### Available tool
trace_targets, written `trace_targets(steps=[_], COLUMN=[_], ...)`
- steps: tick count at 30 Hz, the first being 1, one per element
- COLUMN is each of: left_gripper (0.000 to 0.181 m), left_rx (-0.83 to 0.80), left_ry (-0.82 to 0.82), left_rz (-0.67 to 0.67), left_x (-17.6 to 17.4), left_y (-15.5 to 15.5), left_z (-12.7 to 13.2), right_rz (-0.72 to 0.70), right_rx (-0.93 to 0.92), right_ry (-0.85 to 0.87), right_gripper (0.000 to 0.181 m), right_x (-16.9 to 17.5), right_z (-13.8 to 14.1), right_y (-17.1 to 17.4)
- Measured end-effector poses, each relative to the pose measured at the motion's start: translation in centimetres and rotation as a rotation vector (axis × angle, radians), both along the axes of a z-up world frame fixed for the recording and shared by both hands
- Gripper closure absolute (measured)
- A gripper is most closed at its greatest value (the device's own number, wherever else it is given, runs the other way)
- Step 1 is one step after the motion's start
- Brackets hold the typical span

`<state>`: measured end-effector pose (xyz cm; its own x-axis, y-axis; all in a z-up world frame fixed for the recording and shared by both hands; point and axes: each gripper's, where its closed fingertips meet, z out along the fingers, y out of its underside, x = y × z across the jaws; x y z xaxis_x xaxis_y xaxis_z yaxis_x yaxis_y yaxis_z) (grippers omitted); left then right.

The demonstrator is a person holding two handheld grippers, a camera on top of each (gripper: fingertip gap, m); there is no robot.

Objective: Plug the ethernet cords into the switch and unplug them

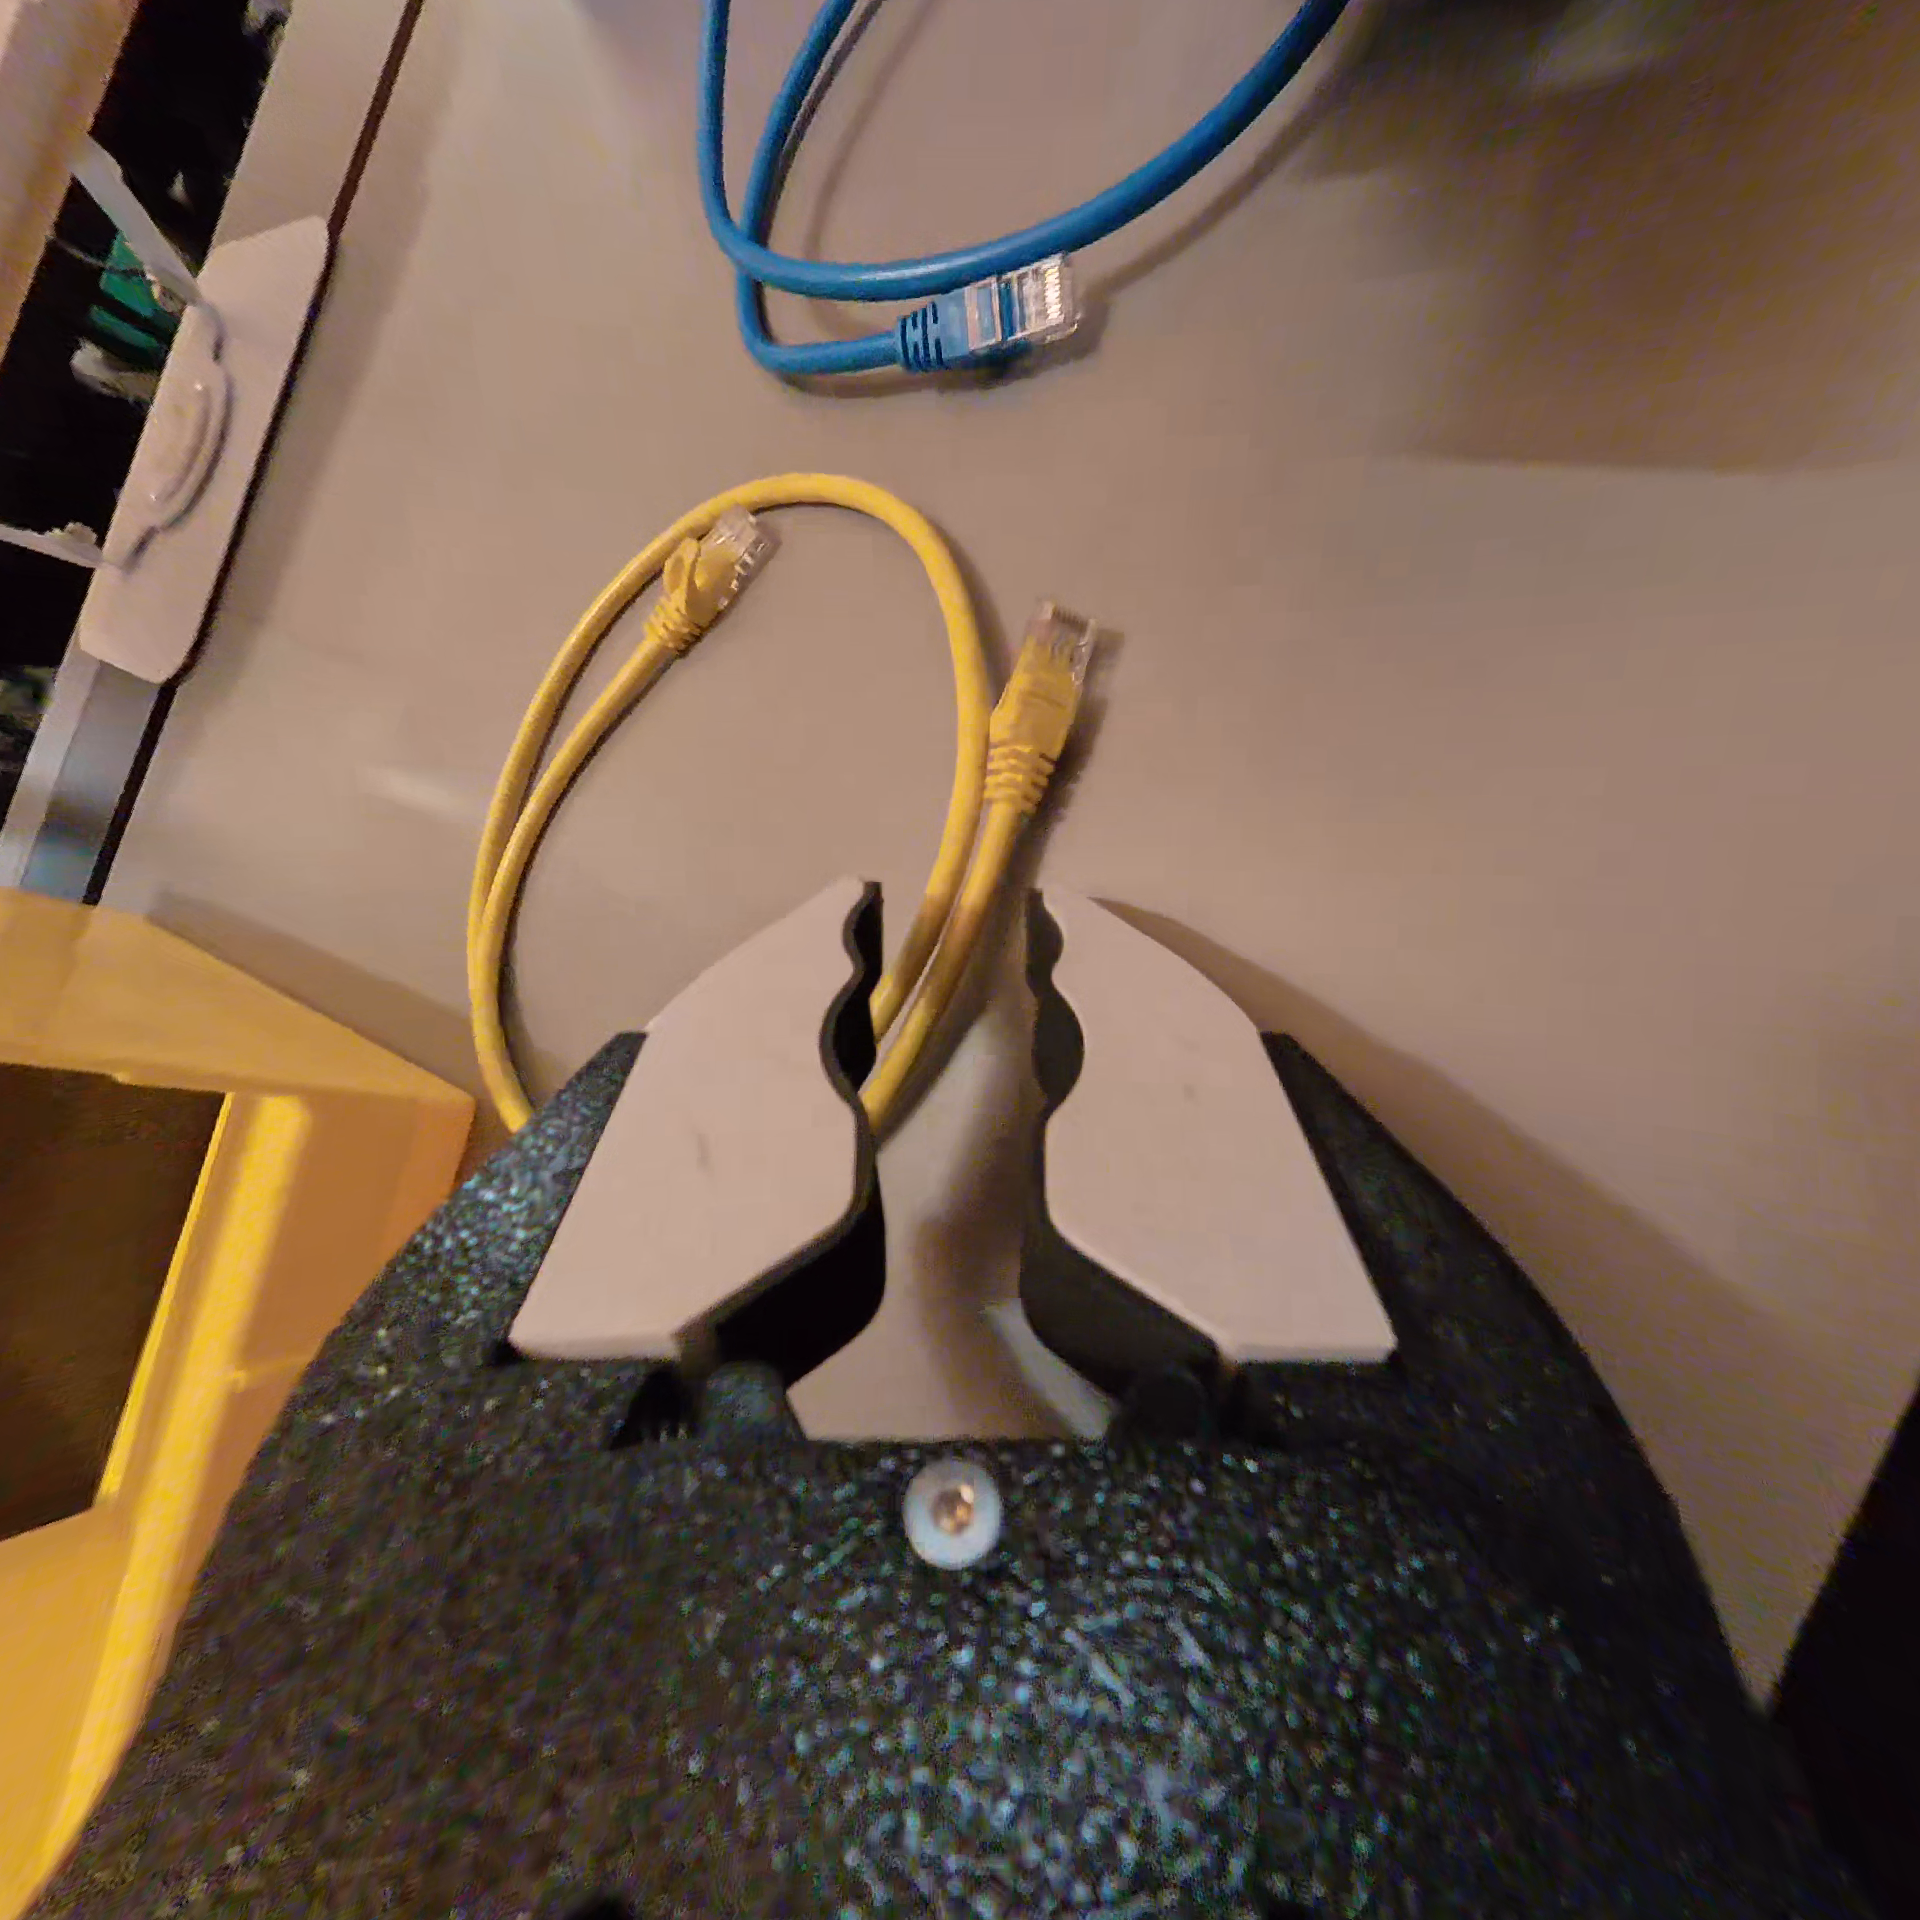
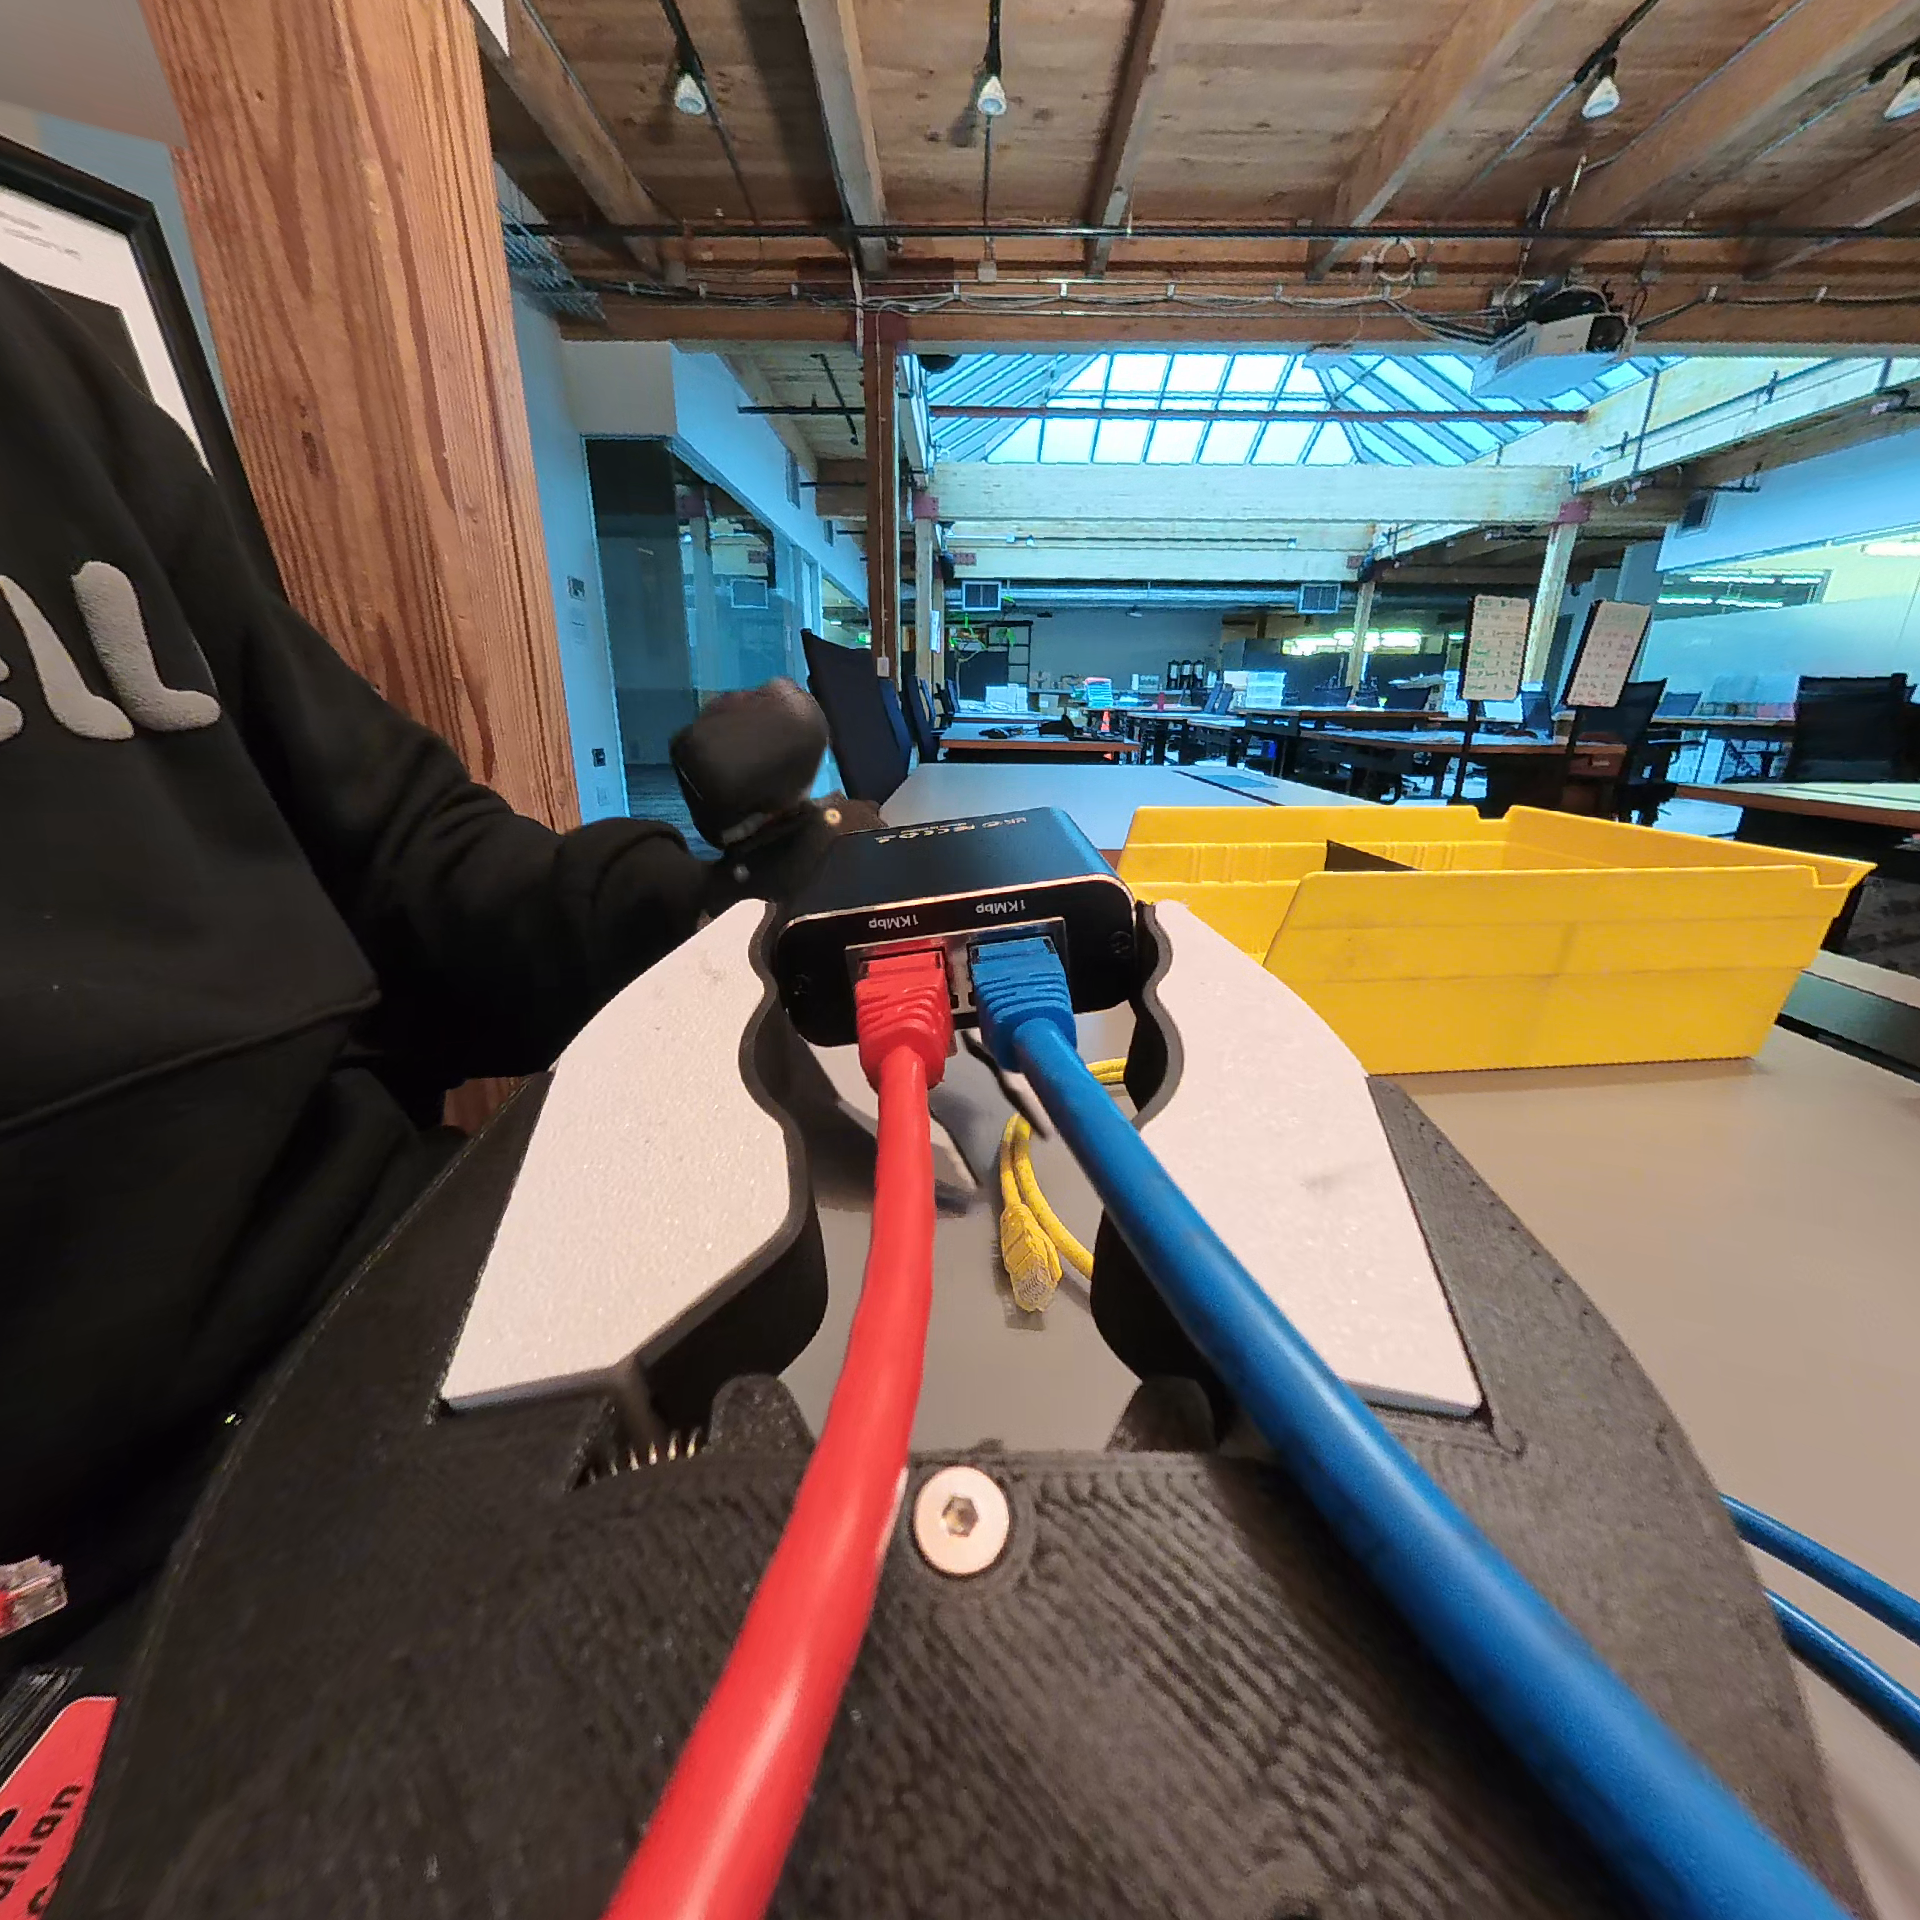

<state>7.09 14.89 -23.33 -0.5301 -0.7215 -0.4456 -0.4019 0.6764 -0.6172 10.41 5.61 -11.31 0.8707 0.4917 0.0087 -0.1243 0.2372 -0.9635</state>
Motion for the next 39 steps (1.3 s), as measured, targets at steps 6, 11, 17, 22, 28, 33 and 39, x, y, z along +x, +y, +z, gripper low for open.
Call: trace_targets(steps=[6,11,17,22,28,33,39], left_gripper=[0.162,0.164,0.172,0.171,0.172,0.172,0.173], left_rx=[-0.056,-0.010,0.068,0.119,0.059,0.081,-0.152], left_ry=[0.105,0.074,0.110,0.077,0.063,0.038,0.248], left_rz=[-0.122,-0.120,-0.160,-0.300,-0.345,-0.257,-0.161], left_x=[-0.7,0.9,1.5,1.9,2.9,3.8,3.3], left_y=[-2.7,-2.4,-1.4,-1.3,-0.5,0.0,-0.3], left_z=[-0.3,-0.3,-1.4,-1.4,-1.4,-1.3,1.0], right_rz=[0.009,0.010,0.016,0.020,0.015,-0.034,-0.049], right_rx=[-0.009,-0.002,-0.007,-0.008,-0.007,-0.014,-0.013], right_ry=[-0.003,0.001,0.000,-0.001,0.000,-0.012,-0.004], right_gripper=[0.118,0.118,0.118,0.118,0.118,0.118,0.118], right_x=[-0.1,-0.1,-0.2,-0.3,-0.2,0.3,0.7], right_z=[-0.1,0.0,-0.1,-0.1,-0.1,-0.2,-0.1], right_y=[0.1,-0.1,0.0,0.0,0.0,0.3,0.2])
